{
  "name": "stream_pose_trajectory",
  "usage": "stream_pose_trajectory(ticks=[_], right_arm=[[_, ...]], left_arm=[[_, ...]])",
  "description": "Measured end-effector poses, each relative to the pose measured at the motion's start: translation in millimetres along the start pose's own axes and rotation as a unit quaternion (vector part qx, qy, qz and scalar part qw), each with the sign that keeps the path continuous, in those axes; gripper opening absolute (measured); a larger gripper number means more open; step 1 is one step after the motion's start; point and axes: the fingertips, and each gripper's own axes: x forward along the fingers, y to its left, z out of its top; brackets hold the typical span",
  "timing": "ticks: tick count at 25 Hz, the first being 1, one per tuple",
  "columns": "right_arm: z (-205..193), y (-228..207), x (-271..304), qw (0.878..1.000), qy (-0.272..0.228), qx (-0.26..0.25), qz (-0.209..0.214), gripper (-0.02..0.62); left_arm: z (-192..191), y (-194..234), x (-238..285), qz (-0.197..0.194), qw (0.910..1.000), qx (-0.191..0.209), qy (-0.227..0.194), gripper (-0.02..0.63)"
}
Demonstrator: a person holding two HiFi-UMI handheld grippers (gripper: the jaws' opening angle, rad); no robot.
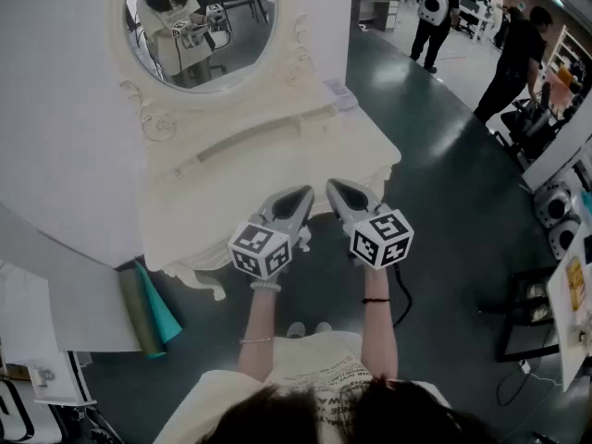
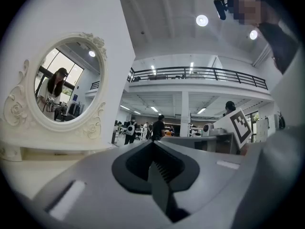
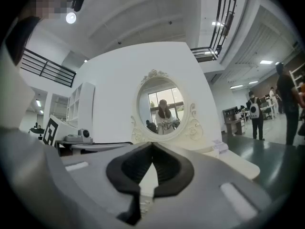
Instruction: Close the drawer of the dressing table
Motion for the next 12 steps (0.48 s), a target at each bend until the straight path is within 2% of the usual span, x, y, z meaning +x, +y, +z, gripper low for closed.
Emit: stream_pose_trajectory(ticks=[12], right_arm=[[-1.6, -6.1, -17.3, 1.0, -0.003, 0.004, 0.006, 0.003]], left_arm=[[-6.1, -20.3, 5.7, 0.003, 1.0, -0.005, 0.002, 0.0]])
